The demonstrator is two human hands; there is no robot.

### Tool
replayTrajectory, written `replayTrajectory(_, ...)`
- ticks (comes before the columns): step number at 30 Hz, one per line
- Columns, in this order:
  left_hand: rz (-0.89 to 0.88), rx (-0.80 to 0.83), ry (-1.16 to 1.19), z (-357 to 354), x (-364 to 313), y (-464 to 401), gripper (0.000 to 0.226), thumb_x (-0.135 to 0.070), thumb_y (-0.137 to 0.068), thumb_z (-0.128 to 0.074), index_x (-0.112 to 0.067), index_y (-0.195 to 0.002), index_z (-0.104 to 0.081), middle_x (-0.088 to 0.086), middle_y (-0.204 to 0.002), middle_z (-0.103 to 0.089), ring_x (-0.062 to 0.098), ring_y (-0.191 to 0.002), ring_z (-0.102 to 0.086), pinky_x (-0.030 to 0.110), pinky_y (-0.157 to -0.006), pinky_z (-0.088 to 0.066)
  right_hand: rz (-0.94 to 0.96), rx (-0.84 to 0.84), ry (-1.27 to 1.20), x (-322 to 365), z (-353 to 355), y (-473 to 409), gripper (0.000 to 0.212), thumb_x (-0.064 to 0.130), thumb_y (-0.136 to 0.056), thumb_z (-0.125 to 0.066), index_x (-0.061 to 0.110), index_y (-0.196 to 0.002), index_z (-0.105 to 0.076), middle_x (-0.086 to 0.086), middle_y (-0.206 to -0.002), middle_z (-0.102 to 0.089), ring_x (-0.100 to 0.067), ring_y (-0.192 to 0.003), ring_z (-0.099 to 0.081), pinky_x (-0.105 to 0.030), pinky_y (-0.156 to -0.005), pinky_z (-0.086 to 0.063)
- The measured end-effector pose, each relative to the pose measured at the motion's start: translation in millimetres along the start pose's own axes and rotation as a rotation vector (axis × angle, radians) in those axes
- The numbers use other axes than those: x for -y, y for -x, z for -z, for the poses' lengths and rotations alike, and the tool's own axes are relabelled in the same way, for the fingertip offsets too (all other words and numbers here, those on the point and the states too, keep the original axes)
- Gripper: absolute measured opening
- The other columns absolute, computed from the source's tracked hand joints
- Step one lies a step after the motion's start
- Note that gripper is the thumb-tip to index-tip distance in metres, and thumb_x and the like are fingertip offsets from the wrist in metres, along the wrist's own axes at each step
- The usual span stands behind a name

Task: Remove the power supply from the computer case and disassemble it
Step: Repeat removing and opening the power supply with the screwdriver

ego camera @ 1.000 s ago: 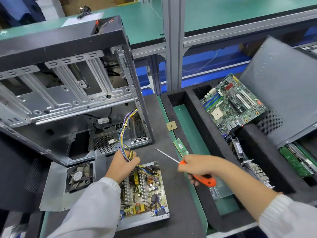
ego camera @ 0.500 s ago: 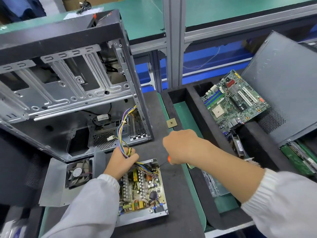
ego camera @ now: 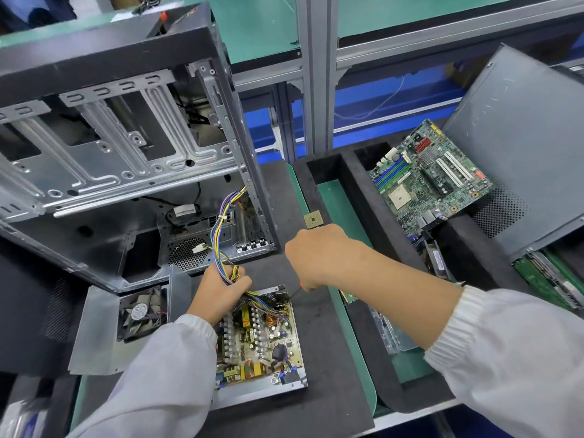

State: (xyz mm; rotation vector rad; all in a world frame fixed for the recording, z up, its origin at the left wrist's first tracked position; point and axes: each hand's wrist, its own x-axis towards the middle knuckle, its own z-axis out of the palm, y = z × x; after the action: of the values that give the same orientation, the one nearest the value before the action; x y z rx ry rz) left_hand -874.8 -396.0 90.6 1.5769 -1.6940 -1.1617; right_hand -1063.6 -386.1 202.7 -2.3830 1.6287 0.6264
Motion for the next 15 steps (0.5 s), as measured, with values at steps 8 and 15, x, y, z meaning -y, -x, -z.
replayTrajectory(8,0.033,-0.004,0.02,-1.0,0.8,-0.1,0.04,0.009,-0.079,-0.053,-0.014,-0.056,-0.032,-0.002,-0.053,-0.024,0.011,-0.05,-0.02,0.02,-0.048,-0.021,0.02,-0.024,-0.012,-1.2,-4.1,-0.4,0.016,0.011,-0.087,-0.059,0.016,-0.101,-0.054,0.0,-0.075,-0.038,-0.025,-0.077,-0.047,-0.032,-0.065,-0.036)
replayTrajectory(15,0.027,0.005,0.015,-0.7,0.4,0.4,0.048,0.009,-0.08,-0.053,-0.02,-0.052,-0.028,-0.006,-0.05,-0.023,0.011,-0.048,-0.019,0.02,-0.047,-0.021,0.026,0.003,-0.011,2.4,-0.3,-0.2,0.017,0.01,-0.086,-0.06,0.013,-0.085,-0.043,0.0,-0.068,-0.035,-0.023,-0.072,-0.047,-0.032,-0.066,-0.035)
